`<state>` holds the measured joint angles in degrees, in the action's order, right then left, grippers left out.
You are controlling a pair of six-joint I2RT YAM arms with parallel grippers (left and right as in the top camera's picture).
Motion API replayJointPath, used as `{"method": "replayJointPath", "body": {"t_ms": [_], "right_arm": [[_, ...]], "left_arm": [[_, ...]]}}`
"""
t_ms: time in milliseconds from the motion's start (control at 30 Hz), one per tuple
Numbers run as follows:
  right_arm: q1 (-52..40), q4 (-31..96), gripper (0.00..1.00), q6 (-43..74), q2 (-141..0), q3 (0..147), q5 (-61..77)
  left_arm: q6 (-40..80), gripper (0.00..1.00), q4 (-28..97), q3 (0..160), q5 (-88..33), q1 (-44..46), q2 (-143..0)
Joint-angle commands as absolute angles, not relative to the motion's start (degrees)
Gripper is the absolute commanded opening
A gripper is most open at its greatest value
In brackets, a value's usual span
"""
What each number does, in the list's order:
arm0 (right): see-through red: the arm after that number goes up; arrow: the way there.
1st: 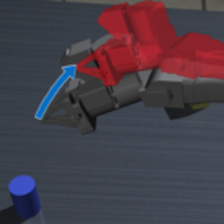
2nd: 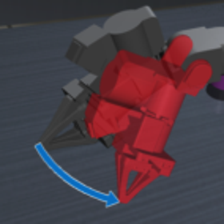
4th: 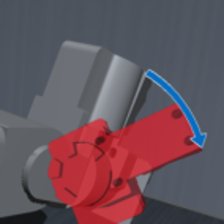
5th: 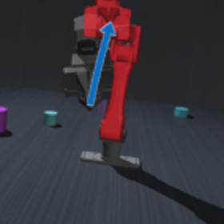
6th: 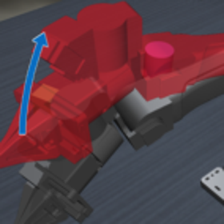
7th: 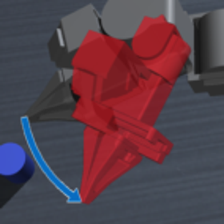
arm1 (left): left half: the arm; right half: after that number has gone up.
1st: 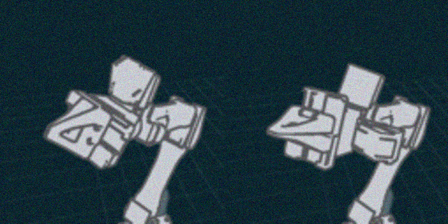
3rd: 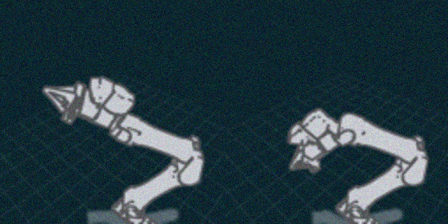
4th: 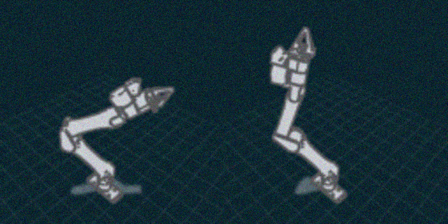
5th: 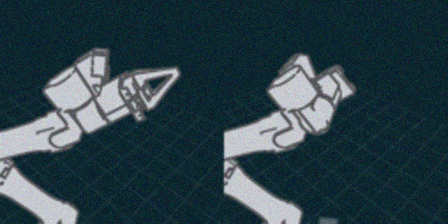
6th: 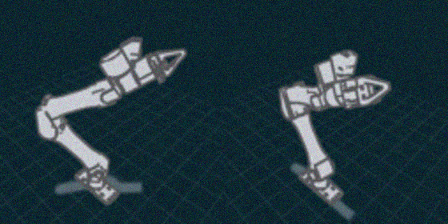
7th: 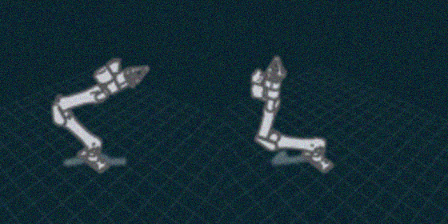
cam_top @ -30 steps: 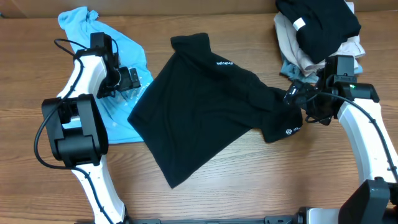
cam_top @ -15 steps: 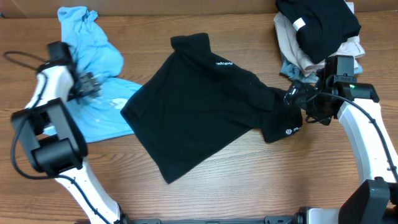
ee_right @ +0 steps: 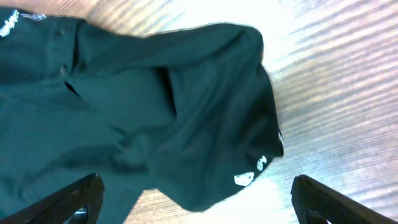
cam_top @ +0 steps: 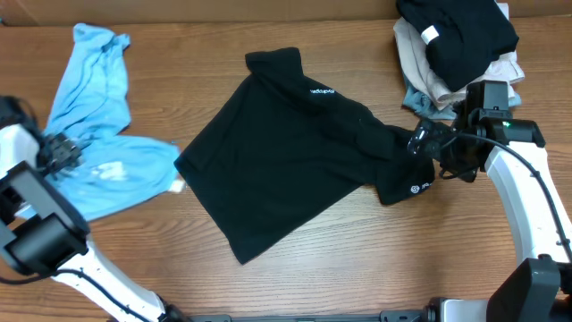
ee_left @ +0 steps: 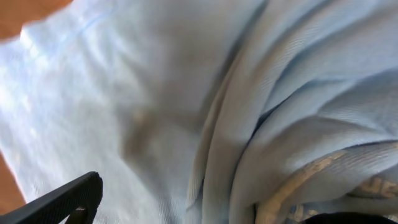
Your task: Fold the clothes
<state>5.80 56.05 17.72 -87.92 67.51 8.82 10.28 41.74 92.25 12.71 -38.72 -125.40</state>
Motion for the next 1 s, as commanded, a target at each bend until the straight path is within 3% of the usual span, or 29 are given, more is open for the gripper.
{"method": "replayJointPath", "body": {"t_ms": [0, 200, 433, 600, 800, 967], "right_arm": [[5.76, 56.6, 1.0, 15.92, -87.13, 68.97, 9.08], [5.76, 55.66, 1.0, 15.59, -87.13, 69.01, 9.15], [5.76, 57.8, 1.0, 15.57, -87.11, 74.43, 13.85], [5.76, 67.92, 1.0, 14.9, -87.11, 86.0, 15.97], [5.76, 77.47, 1.0, 14.72, -85.67, 97.41, 15.11], [5.76, 82.7, 1.0, 15.2, -81.19, 99.5, 15.11]], "left_arm": [[8.75, 1.0, 43.11, 90.32, 15.73, -43.13, -126.96], [9.08, 1.0, 44.75, 94.39, 5.39, -43.4, -126.96], [10.79, 1.0, 54.26, 111.04, 2.81, -37.6, -126.91], [14.96, 1.0, 69.47, 131.41, 0.93, -33.08, -126.69], [14.28, 1.0, 86.13, 154.54, -11.57, -31.11, -125.86], [11.49, 1.0, 96.82, 167.94, -7.35, -27.44, -123.31]]}}
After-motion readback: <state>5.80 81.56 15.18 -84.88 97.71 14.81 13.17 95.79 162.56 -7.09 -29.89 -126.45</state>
